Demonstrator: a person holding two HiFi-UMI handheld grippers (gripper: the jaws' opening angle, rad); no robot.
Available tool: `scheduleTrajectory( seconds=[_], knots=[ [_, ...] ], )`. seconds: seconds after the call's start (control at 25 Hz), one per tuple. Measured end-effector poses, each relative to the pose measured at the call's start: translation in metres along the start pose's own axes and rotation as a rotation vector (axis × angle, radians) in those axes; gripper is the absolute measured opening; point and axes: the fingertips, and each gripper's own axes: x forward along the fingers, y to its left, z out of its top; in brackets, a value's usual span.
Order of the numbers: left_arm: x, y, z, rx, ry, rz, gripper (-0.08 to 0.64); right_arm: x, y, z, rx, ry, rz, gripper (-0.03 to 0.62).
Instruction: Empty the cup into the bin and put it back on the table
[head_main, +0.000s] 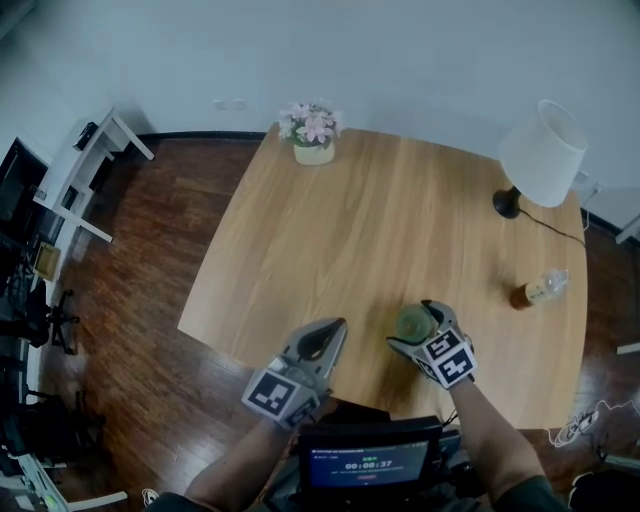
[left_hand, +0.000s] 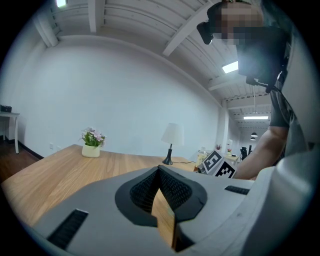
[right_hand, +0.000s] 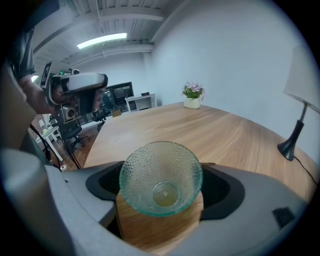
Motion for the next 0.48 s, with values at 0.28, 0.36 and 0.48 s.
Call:
scheduleTrajectory(
  seconds=[0.28,0.36,0.48],
  knots=[
    [-0.012,-0.009,0.027,0.012,-0.060,0.005,-0.008,-0.030,0.012,0.022,0.037,-0.093,0.025,0.471],
    [-0.023,-0.012,0.044,-0.003,-0.085,0.023,-0.008,-0.050,0.014,0.033,0.040,-0.136,0.024,0.469],
    [-0.040,-0.018,0.060,0.000,-0.084,0.043,-0.008,-0.086,0.017,0.052,0.050,-0.212,-0.001,0.469]
  ],
)
